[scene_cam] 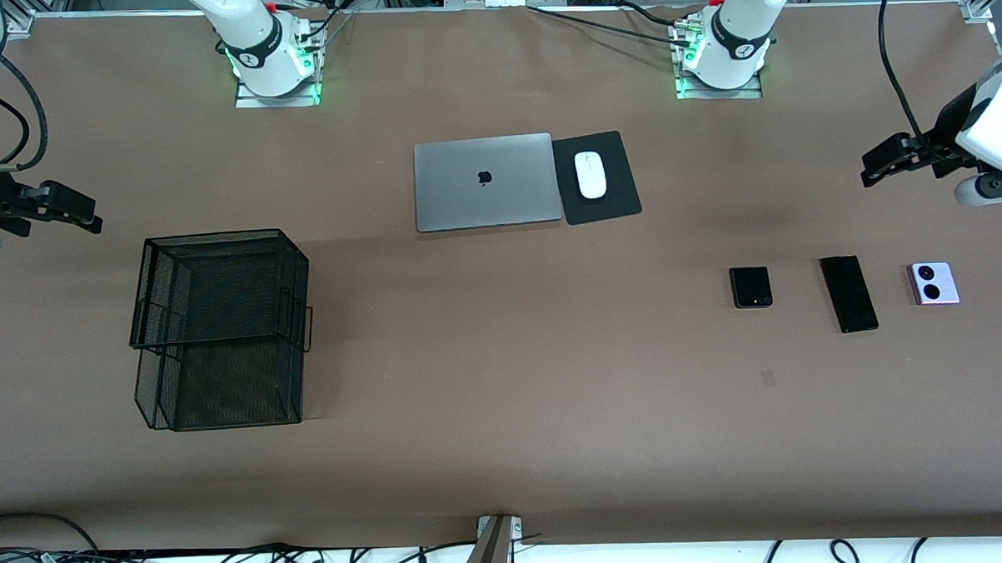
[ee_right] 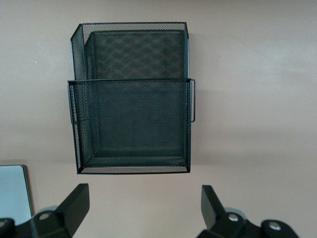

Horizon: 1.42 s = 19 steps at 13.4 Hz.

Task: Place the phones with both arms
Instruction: 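Reach the left gripper down to the small black flip phone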

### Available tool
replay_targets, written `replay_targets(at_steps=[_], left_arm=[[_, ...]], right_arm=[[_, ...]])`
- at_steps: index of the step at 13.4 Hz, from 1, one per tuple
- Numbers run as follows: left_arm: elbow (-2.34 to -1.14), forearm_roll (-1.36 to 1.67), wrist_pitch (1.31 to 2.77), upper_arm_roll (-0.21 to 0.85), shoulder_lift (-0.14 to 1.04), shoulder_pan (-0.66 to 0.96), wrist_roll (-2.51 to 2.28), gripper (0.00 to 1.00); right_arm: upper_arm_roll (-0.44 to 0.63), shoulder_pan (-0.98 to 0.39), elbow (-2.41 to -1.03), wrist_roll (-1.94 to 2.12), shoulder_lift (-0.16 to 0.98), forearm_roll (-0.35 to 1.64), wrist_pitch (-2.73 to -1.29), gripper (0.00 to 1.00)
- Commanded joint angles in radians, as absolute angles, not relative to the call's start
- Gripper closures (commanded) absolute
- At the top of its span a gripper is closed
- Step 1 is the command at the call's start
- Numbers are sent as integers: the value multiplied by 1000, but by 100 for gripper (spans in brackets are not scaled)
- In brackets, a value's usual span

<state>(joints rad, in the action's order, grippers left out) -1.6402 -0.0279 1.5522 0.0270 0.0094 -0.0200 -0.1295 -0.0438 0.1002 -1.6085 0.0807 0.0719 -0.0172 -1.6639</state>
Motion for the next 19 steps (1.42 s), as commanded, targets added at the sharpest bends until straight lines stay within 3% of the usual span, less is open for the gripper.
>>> replay_targets(at_steps=[1, 5, 11, 14, 19], left_arm=[[-1582, -32, 1516, 26, 48, -15, -120, 0], [-1600, -46, 1514, 17, 69, -31, -46, 0], [-1649, -38, 1574, 26, 239, -31, -9, 0], [-1777, -37, 1760, 26, 259, -26, 28, 0], [-2043, -38, 2231, 28, 316, -21, 35, 0]], right_arm=[[-48, 109, -1612, 74, 60, 0, -1675, 0], [-48, 109, -1612, 74, 61, 0, -1677, 0], [-48, 109, -1612, 75, 61, 0, -1675, 0], [-49, 109, -1612, 74, 61, 0, -1675, 0], [-48, 109, -1614, 74, 61, 0, -1674, 0]])
